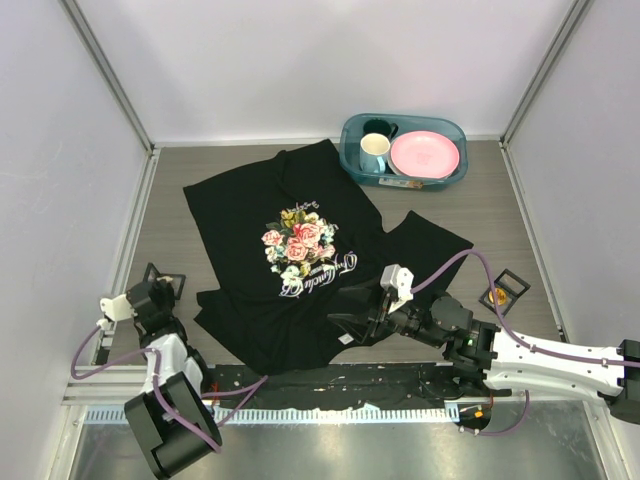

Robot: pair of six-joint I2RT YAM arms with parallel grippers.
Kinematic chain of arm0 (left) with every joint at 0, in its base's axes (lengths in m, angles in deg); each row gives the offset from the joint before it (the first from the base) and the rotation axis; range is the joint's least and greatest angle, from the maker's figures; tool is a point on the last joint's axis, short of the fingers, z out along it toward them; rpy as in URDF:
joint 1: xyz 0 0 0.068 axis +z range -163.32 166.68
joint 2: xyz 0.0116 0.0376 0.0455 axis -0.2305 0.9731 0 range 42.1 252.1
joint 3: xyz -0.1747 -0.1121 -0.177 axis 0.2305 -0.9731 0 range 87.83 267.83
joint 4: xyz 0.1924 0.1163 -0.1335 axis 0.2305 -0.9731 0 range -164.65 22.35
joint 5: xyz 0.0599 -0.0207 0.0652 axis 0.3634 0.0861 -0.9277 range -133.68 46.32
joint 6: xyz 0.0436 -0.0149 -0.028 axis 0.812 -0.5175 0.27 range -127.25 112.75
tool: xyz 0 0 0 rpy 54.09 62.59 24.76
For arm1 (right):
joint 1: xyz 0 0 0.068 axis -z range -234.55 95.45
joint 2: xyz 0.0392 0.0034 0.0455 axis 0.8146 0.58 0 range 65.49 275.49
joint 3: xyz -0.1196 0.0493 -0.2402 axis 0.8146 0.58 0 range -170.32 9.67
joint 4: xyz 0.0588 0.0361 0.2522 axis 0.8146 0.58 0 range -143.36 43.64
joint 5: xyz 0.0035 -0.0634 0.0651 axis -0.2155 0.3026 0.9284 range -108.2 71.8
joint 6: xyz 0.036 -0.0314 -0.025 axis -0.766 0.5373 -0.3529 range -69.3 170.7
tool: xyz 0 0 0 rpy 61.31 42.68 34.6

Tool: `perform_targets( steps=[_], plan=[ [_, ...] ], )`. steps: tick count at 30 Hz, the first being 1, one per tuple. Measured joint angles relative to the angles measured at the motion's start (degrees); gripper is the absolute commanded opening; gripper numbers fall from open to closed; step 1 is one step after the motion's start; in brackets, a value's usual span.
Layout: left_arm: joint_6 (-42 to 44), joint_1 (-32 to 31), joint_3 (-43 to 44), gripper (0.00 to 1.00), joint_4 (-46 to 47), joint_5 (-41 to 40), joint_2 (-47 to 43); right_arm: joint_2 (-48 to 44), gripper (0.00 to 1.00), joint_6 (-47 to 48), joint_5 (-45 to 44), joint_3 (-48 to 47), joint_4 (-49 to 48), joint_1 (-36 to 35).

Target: Remove the brooch from the garment

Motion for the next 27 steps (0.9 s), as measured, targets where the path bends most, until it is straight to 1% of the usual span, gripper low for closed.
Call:
perform_targets(
  steps=[13,20,27],
  plan=[
    [0.02,0.0,0.0,0.0,-0.33,0.0,-3.26,-0.26,0.65,-0.02,0.24,0.02,-0.02,0.0],
    [0.0,0.0,0.0,0.0,0.48,0.26,0.24,-0.35,0.65,-0.02,0.28,0.02,-0.02,0.0],
    [-0.04,0.0,0.0,0.0,4.02,1.03,3.54,-0.35,0.65,-0.02,0.39,0.02,-0.02,0.0]
  ],
)
